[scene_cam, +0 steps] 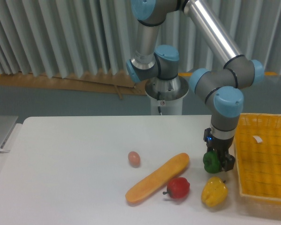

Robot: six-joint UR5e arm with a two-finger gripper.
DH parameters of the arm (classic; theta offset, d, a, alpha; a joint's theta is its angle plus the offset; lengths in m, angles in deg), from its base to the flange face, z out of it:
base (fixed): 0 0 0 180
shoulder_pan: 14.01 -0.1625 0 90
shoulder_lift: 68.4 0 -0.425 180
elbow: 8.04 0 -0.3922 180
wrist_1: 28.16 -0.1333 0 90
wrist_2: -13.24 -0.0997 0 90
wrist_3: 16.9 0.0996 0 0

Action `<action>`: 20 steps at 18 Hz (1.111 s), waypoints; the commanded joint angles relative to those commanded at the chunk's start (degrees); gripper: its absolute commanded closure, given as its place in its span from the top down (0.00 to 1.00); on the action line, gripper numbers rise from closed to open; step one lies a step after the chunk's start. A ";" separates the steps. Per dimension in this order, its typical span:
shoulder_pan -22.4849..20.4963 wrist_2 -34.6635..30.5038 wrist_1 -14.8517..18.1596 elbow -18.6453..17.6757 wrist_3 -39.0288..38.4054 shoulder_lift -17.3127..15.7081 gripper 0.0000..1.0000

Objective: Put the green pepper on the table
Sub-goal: 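Lower the green pepper onto the table beside the yellow pepper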

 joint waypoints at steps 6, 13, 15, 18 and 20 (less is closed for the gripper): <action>0.96 -0.09 -0.53 0.09 -1.84 -0.35 0.41; 1.85 -2.02 -1.06 0.00 -3.34 -0.35 0.49; 1.93 -2.11 -1.85 0.00 -3.78 -0.35 0.49; 1.93 -2.11 -2.11 0.00 -4.31 -0.35 0.71; 1.93 -2.20 -2.64 0.00 -4.66 -0.18 1.00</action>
